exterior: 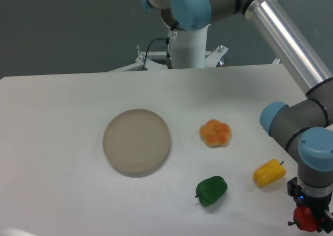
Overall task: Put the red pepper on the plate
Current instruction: 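Lift the red pepper held in the gripper off the table, then carry the red pepper in the gripper over to the beige plate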
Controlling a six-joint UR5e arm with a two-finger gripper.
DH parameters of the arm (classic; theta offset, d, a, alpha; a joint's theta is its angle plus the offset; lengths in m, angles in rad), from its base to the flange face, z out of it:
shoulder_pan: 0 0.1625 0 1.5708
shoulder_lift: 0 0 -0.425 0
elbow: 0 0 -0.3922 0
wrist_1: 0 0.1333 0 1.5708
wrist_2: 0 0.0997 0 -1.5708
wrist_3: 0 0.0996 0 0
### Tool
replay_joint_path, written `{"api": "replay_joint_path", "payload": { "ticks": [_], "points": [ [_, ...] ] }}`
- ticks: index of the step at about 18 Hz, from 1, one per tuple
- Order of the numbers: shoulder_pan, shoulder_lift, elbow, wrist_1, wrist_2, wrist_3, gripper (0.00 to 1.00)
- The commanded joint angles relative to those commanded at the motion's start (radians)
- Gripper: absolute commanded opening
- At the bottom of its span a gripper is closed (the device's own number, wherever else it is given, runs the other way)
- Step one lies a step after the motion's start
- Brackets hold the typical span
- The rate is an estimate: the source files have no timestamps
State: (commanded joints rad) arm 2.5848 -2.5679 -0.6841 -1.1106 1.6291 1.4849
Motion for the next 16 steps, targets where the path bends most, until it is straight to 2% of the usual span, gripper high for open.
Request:
{"api": "replay_joint_path", "payload": {
  "ticks": [5, 9, 11, 14, 16],
  "points": [
    [-0.023, 0.024, -0.031, -0.005, -0.008, -0.006, 0.33],
    [-0.038, 0.103, -0.138, -0.011, -0.044, -0.04, 0.33],
    [-0.048, 0.162, -0.199, -0.038, -0.054, -0.052, 0.33],
    [-0.072, 0.314, -0.345, -0.092, -0.054, -0.095, 0.33],
    [-0.081, 0.394, -0.412, -0.138, -0.052, -0.098, 0.33]
  ]
}}
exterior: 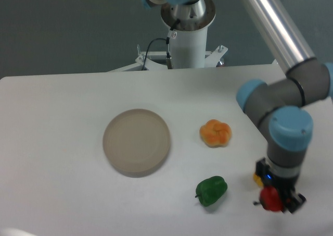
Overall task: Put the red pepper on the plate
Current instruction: 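Carry the red pepper in the gripper over to the beige plate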
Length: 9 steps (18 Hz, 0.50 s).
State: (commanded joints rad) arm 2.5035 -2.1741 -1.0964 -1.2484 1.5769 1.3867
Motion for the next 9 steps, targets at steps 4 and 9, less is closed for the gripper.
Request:
{"api": "replay_joint_path", "payload": {
  "ticks": [4, 9],
  "points": [
    [-0.055, 0.169, -0.198, -0.049, -0.002, -0.054, 0.33],
    [-0.167, 0.27, -0.387, -0.043, -0.002, -0.239, 0.33]
  ]
}}
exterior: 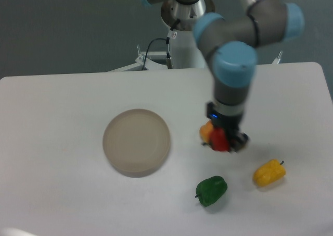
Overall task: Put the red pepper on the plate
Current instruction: 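Carry the red pepper in the gripper over to the beige plate, then lower the red pepper onto the plate center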
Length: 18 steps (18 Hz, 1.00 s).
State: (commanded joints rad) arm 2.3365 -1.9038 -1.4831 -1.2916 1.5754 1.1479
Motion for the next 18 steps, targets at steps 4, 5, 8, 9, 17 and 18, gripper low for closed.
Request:
{"api": "replay_joint_path", "payload": {
  "ticks": [4, 5, 8, 9, 17, 18],
  "points": [
    [-0.103, -0.001, -0.043, 0.012, -0.018, -0.199, 0.33],
    [-0.13, -0.012, -0.046, 0.035, -0.018, -0.251, 0.33],
    [-0.178, -0.032, -0.074, 0.107, -0.018, -0.284, 0.33],
    [-0.19, -0.035, -0.091, 0.139, -0.018, -0.281, 0.33],
    [-0.255, -0.11, -0.134, 0.284, -0.055, -0.33, 0.33],
    [-0.255, -0.119, -0.132, 0.285, -0.055, -0.326, 0.33]
  ]
}}
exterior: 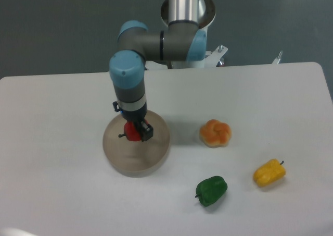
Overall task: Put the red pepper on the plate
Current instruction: 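Lower the red pepper onto the plate center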
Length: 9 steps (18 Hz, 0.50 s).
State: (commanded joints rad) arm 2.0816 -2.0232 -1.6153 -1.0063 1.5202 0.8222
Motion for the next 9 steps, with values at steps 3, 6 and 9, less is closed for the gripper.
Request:
{"api": "replay_joint_path", "payload": {
  "ticks": [3, 6, 9],
  "points": [
    [0.003, -0.015, 0.006, 0.003, -0.009, 0.006, 0.33],
    [0.006, -0.025, 0.009, 0.003, -0.025, 0.008, 0.33],
    [0.006, -0.031, 0.009, 0.005, -0.026, 0.023, 0.33]
  ]
}}
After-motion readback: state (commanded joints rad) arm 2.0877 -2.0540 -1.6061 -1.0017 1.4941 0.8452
